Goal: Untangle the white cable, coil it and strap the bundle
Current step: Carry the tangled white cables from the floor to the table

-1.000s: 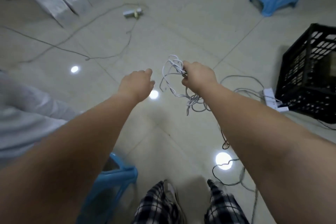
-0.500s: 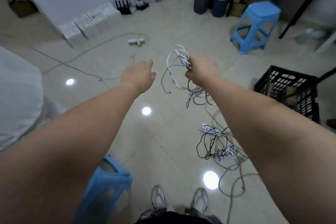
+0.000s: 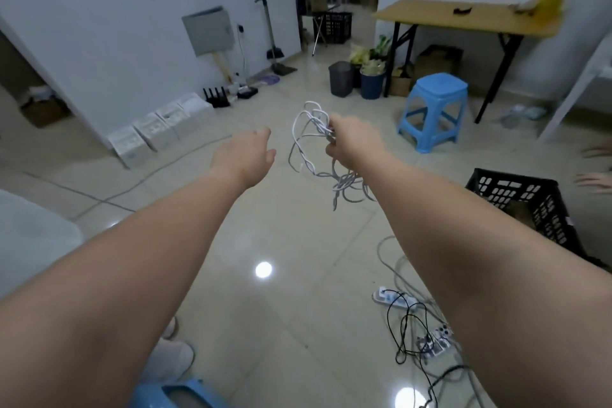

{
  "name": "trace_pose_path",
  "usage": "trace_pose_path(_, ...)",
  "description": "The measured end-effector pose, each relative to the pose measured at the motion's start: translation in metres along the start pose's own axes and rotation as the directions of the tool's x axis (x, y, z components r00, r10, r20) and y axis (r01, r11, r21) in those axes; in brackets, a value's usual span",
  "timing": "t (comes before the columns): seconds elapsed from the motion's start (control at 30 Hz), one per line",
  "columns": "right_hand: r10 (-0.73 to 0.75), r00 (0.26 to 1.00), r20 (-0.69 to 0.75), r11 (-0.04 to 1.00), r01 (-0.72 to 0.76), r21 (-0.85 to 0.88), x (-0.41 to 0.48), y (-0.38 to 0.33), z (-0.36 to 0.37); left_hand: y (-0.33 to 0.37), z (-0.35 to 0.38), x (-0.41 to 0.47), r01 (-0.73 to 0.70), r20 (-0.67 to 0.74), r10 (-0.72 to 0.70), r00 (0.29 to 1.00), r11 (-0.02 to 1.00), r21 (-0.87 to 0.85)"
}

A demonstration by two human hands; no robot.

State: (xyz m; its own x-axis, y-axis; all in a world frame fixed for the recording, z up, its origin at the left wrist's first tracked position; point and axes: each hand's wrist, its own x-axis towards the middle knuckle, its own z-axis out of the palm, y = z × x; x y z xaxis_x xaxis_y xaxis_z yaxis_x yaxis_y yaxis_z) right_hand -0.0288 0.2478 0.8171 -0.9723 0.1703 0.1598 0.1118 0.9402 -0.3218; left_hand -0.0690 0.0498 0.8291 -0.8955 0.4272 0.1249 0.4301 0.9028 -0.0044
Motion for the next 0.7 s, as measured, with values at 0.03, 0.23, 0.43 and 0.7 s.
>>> trace_pose_path(0.03,0.0,1.0,-0.003,1.0,0.0,-0.029,0.005,0.001,-0.001,-0.002,0.001,0.008,-0.019,-0.008,0.019,1.0,1.0,0.0)
trace_pose_path(0.23,0.036,0.999,0.036,0.993,-0.031,-0.116,0.029,0.034,0.01,0.004,0.024,0.064,-0.085,0.046,0.086,0.995,0.996,-0.023)
trace_pose_path(0.43,0.079,0.995,0.053,0.985,-0.07,-0.158,0.077,0.092,0.024,0.036,0.063,0.129,-0.159,0.102,0.159,0.982,0.987,-0.014)
trace_pose_path(0.7,0.111,0.99,0.083,0.976,-0.093,-0.196,0.175,0.162,0.021,0.073,0.091,0.253,-0.163,0.126,0.168,0.978,0.985,-0.052)
